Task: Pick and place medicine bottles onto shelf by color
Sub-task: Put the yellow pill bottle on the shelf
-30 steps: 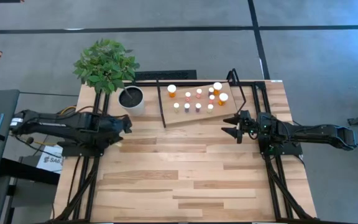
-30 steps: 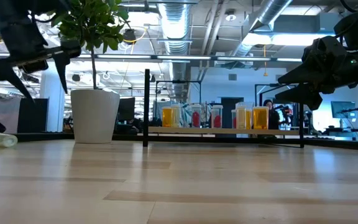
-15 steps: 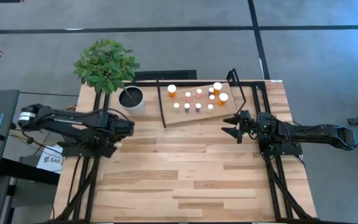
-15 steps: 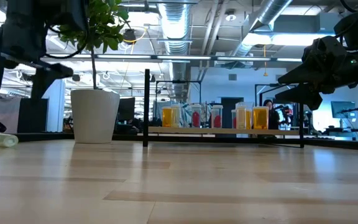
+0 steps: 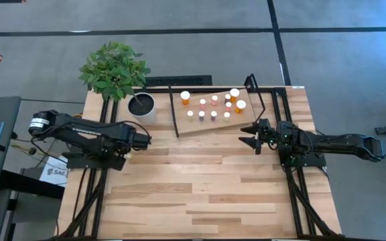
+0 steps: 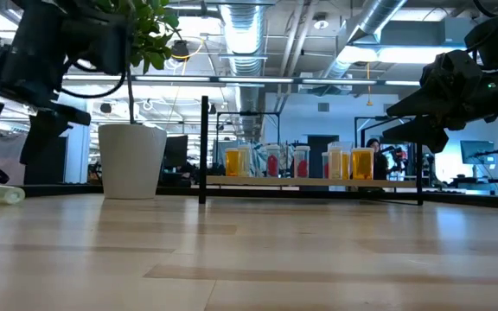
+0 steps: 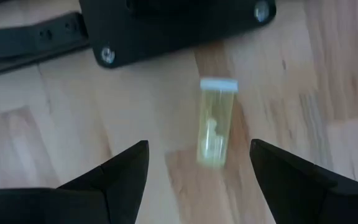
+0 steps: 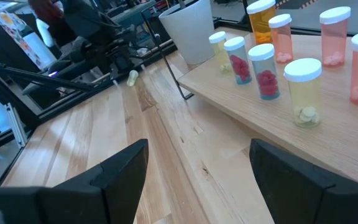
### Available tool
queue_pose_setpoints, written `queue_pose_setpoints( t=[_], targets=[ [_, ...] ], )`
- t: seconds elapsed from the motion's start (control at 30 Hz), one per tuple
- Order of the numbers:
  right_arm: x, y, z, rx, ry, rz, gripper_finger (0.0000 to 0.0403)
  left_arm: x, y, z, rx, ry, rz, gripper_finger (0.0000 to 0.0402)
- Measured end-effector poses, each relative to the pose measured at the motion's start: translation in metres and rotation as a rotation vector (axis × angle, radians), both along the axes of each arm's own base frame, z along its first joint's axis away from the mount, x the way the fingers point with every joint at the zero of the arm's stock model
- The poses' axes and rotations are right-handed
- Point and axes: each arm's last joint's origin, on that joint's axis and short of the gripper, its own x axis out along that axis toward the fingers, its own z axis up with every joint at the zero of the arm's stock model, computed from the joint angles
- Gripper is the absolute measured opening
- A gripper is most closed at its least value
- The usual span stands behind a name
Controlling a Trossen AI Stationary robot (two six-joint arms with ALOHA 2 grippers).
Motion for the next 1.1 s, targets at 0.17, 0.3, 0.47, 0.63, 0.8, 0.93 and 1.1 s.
queue_pose_setpoints(
  t=[0.17,0.3,0.47,0.63,0.8,0.93,1.1],
  targets=[
    [0.0,0.0,0.0,0.0,0.0,0.0,0.0301,0.005,0.001,-0.011,0.023,0.089,0.038,0.0267],
    [0.0,0.0,0.0,0.0,0.0,0.0,0.0301,0.01,0.005,-0.021,0.029,0.152,0.059,0.0267],
    [0.0,0.0,0.0,0.0,0.0,0.0,0.0301,0.014,0.013,-0.029,0.006,0.163,0.074,0.0267],
    [0.0,0.0,0.0,0.0,0.0,0.0,0.0301,0.009,0.019,-0.044,-0.031,0.112,0.068,0.0267],
    [0.0,0.0,0.0,0.0,0.0,0.0,0.0301,0.001,0.021,-0.055,-0.047,0.061,0.058,0.0267],
    [0.0,0.0,0.0,0.0,0.002,0.0,0.0301,-0.004,0.021,-0.06,-0.034,0.041,0.049,0.0267],
    [0.0,0.0,-0.001,0.002,0.008,-0.001,0.0301,-0.007,0.021,-0.06,-0.018,0.033,0.009,0.0253]
  ],
)
